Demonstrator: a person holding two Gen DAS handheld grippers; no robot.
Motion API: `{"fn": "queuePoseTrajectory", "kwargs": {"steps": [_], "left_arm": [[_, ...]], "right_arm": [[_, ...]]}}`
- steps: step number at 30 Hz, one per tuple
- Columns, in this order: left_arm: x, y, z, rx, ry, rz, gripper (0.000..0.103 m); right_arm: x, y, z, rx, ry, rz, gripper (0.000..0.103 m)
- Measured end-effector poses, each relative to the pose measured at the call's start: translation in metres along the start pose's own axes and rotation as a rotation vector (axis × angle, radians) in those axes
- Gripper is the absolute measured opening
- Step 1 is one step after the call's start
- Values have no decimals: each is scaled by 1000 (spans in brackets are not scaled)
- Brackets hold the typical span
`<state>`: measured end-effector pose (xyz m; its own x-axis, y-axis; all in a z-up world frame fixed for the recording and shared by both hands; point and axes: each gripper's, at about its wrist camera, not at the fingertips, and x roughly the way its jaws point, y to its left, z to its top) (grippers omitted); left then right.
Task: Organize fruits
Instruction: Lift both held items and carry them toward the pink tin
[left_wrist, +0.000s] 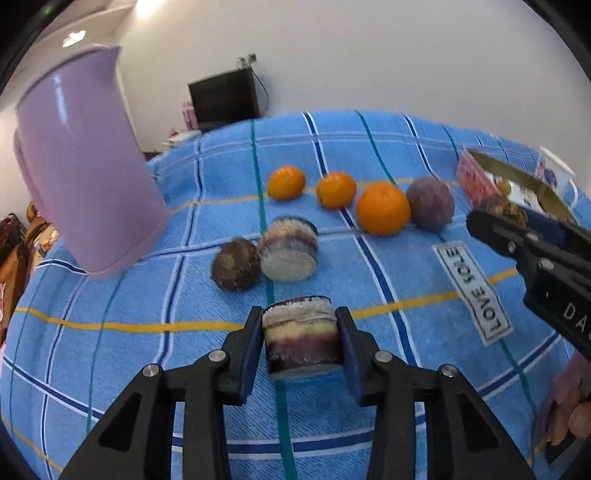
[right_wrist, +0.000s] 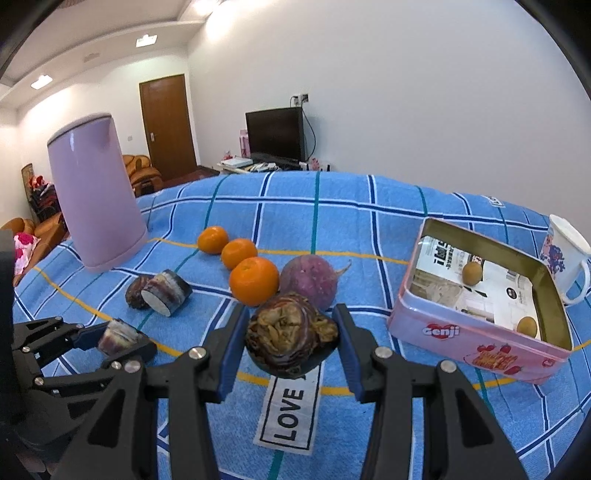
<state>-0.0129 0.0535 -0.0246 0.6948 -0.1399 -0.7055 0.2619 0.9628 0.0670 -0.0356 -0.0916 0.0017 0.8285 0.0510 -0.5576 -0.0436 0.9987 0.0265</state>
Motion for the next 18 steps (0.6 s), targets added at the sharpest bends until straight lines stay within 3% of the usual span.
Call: {"fn": "queuePoseTrajectory", "kwargs": {"steps": [7, 18], "left_arm": [[-19, -1, 6, -24, -137, 78, 41], [-28, -7, 12, -64, -221, 134, 41]], "right_arm": [[-7, -1, 2, -19, -56, -21, 49], [-22, -5, 6, -53, -138, -56, 50]]}}
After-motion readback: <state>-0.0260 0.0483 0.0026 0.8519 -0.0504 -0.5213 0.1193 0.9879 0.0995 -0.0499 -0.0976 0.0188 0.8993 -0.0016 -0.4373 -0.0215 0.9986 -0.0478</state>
